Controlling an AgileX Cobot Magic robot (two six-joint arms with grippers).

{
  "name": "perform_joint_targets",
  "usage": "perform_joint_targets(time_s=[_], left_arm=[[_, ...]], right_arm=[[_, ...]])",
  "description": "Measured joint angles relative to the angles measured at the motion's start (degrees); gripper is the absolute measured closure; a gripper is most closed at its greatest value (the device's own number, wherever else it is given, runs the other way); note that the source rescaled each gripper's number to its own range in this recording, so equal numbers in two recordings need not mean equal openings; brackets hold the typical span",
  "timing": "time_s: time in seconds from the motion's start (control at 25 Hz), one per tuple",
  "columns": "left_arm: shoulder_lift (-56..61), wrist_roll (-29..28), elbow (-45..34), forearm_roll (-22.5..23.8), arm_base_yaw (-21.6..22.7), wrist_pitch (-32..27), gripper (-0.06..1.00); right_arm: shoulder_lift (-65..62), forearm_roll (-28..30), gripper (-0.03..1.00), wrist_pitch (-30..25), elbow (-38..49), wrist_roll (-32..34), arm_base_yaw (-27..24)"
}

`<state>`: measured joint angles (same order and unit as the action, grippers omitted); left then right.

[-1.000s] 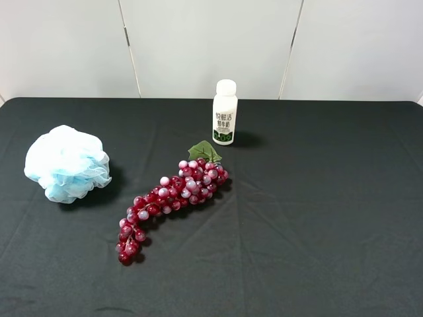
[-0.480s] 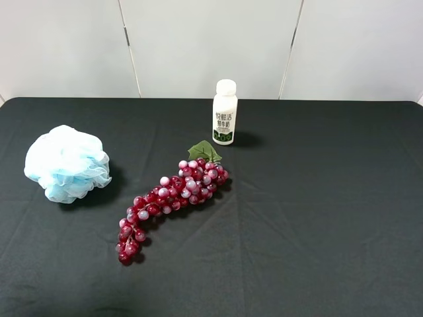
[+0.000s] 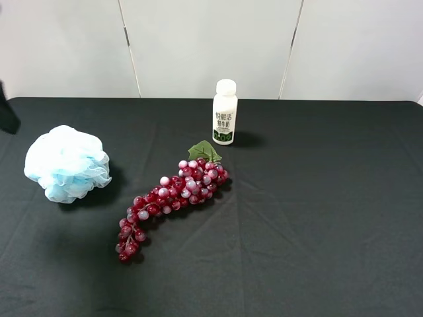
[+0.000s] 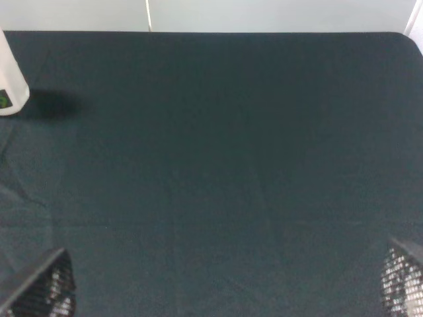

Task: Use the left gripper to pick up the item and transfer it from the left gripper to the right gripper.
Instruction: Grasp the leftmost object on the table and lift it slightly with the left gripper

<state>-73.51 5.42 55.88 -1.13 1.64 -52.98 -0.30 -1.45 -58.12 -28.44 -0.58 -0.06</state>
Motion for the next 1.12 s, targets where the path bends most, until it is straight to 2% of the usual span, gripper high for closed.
perform_joint_targets(time_s=[0.24, 0.48, 0.96, 1.12], left_arm=[[-10.5, 0.0, 1.8, 0.0, 0.0, 4.5, -0.06], [-17.7, 0.2, 2.3, -2.0, -0.7, 9.0, -0.06], [-30.3, 0.1, 2.3, -3.1, -8.2, 20.5, -0.05], [-33.1, 0.0, 2.3, -3.3, -9.2, 22.3, -0.01]], right_arm=[[0.0, 0.0, -0.03, 0.0, 0.0, 0.0, 0.0], [0.0, 0.0, -0.03, 0.0, 0.0, 0.0, 0.0], [0.0, 0.0, -0.03, 0.0, 0.0, 0.0, 0.0], [0.0, 0.0, -0.03, 0.0, 0.0, 0.0, 0.0]])
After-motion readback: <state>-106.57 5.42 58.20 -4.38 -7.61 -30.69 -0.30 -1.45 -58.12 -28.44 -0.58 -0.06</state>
